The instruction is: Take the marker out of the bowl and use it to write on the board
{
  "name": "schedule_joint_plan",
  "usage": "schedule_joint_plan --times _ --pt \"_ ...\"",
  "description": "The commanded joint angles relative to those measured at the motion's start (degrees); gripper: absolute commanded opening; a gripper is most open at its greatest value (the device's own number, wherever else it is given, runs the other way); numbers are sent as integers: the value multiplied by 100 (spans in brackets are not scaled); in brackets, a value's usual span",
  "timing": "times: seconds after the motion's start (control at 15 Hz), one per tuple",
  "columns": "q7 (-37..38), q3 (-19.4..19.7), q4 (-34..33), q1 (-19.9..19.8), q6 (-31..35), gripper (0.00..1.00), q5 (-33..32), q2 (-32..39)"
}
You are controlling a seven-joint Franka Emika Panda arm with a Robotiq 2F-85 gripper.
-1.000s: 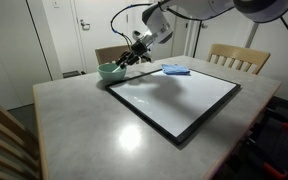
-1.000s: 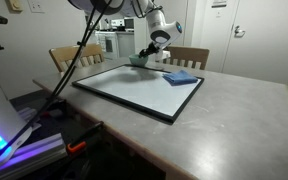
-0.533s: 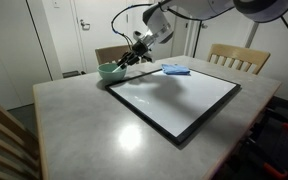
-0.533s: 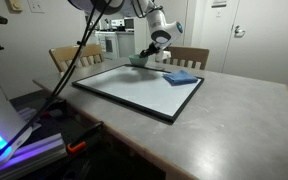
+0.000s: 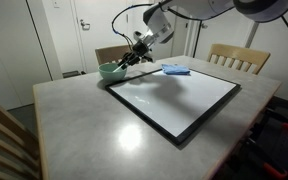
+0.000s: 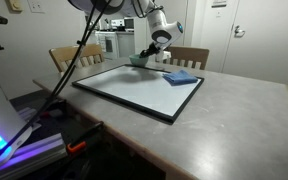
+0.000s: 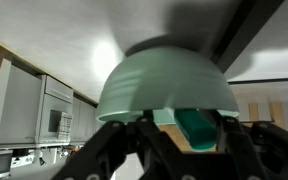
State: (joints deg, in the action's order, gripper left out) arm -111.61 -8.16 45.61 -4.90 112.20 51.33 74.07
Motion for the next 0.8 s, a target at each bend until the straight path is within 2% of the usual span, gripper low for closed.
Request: schedule_joint_plan --times 0.0,0.2,0.33,0.73 --pt "97 81 -104 21 -146 19 -119 8" --pt "88 93 -90 35 -148 1 -122 -12" --pt "82 101 -68 57 -134 5 -127 -37" --pt "298 170 1 305 -66 5 -206 -299"
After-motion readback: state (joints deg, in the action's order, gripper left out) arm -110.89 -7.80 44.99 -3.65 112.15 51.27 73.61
